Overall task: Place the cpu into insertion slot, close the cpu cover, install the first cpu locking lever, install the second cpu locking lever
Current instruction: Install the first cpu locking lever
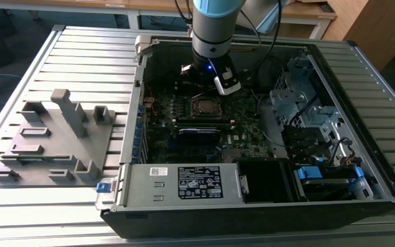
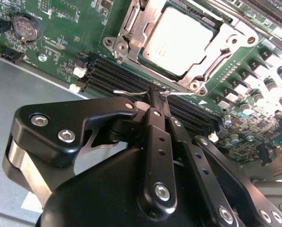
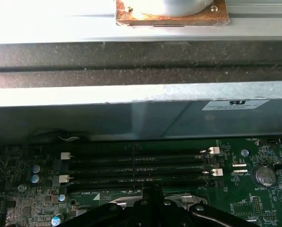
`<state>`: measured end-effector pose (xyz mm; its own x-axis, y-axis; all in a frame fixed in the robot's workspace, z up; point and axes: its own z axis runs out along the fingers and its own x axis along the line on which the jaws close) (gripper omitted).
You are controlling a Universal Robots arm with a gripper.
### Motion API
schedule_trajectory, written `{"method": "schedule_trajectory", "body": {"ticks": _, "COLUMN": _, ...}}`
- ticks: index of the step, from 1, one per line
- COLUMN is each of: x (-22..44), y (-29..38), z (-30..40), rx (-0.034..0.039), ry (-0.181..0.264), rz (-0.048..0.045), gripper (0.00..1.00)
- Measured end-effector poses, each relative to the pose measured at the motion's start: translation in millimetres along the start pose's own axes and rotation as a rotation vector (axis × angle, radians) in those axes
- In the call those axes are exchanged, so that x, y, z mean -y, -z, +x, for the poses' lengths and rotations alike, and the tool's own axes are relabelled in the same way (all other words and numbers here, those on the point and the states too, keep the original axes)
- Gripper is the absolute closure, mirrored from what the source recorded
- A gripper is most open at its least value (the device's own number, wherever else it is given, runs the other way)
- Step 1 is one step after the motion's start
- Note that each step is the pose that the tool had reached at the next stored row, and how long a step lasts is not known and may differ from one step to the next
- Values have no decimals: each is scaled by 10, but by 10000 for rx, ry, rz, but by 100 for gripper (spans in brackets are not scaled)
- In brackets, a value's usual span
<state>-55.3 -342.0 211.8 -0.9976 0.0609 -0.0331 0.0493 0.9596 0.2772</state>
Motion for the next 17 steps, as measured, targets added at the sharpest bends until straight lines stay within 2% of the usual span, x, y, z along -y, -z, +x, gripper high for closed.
{"method": "schedule_trajectory", "body": {"ticks": 17, "x": 5, "y": -19, "z": 1, "rx": 7, "ry": 1, "rz": -4, "gripper": 90}}
